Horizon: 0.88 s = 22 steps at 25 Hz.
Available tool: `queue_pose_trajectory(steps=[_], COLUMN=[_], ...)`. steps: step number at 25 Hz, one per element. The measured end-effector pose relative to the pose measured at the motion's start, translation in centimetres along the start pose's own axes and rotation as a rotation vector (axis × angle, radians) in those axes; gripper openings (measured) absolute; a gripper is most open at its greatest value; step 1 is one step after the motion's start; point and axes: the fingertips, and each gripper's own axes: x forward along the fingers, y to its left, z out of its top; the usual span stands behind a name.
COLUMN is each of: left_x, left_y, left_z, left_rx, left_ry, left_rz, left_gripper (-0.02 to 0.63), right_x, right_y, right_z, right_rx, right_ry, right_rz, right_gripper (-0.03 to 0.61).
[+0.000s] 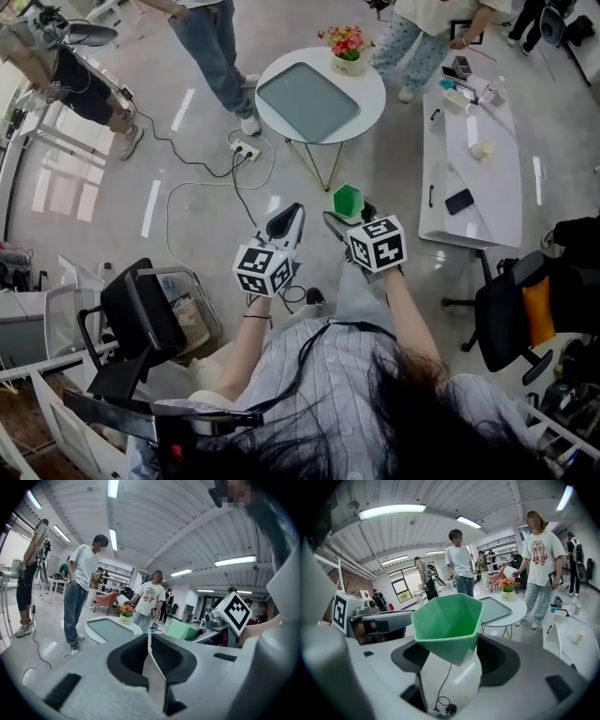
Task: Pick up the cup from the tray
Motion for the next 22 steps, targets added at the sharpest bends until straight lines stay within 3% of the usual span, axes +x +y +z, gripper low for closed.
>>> queue_pose_trajectory(steps=[10, 22], left_x=[-4.0, -5.7], left_y=[-2.2, -3.6], left_z=[-2.1, -2.2], left_rx=[-0.008, 0.005], left_ry=[-0.012, -0.027], left_rz=[-0.025, -0.052], left_gripper=[0.017, 0.017], right_x=[-2.8, -4.8], right_y=[4.8, 7.0], right_z=[-3.9, -6.1], right_rx=[-0.009, -0.006], right_ry=[0.012, 0.014], right_rz=[-0.002, -0.015], right_gripper=[0.325, 0.325])
